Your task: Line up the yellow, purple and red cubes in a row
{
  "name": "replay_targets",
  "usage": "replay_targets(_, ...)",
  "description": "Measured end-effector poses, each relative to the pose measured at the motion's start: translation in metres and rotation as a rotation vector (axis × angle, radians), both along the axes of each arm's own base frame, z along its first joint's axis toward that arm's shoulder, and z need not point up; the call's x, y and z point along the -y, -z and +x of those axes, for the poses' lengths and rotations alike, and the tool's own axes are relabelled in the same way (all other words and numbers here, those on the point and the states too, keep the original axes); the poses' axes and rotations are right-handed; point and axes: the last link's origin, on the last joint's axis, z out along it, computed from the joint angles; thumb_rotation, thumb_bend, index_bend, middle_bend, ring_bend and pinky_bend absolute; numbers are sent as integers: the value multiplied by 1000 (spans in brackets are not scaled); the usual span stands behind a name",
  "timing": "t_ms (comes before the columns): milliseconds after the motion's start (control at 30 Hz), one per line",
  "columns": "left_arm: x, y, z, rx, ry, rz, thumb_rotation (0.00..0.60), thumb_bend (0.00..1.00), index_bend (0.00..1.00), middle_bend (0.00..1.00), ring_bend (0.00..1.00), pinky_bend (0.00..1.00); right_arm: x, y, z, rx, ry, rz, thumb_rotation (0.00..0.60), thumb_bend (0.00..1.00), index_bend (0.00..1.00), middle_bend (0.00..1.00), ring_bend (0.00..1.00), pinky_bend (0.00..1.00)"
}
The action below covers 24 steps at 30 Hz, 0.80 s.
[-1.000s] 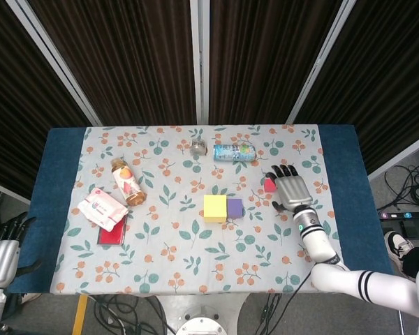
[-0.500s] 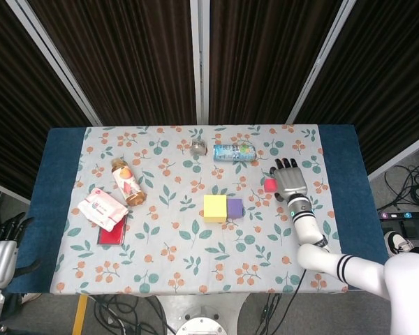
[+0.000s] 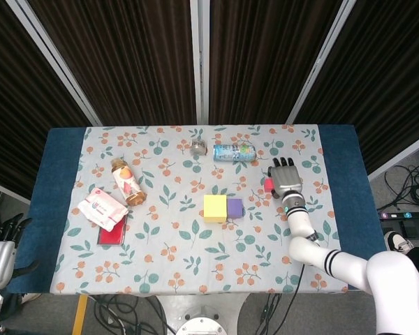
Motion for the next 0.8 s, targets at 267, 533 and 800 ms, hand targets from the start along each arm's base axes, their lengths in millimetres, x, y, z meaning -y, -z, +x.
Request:
replay_targets(267, -1, 0, 0, 0, 1, -2, 600, 92, 197, 185, 130, 166, -1, -4, -6, -1, 11, -8, 600, 292, 466, 83, 0, 0)
replay_targets(533, -2, 1, 0, 0, 6, -5, 600, 92, 197, 185, 130, 166, -17, -15, -3, 51, -1, 7, 600, 295, 472, 84, 0, 0)
replay_targets(800, -5, 1, 3, 1, 23, -3, 600, 92, 197, 185, 131, 166, -46, -15, 10, 120, -22, 65, 600, 296, 472, 84, 0, 0)
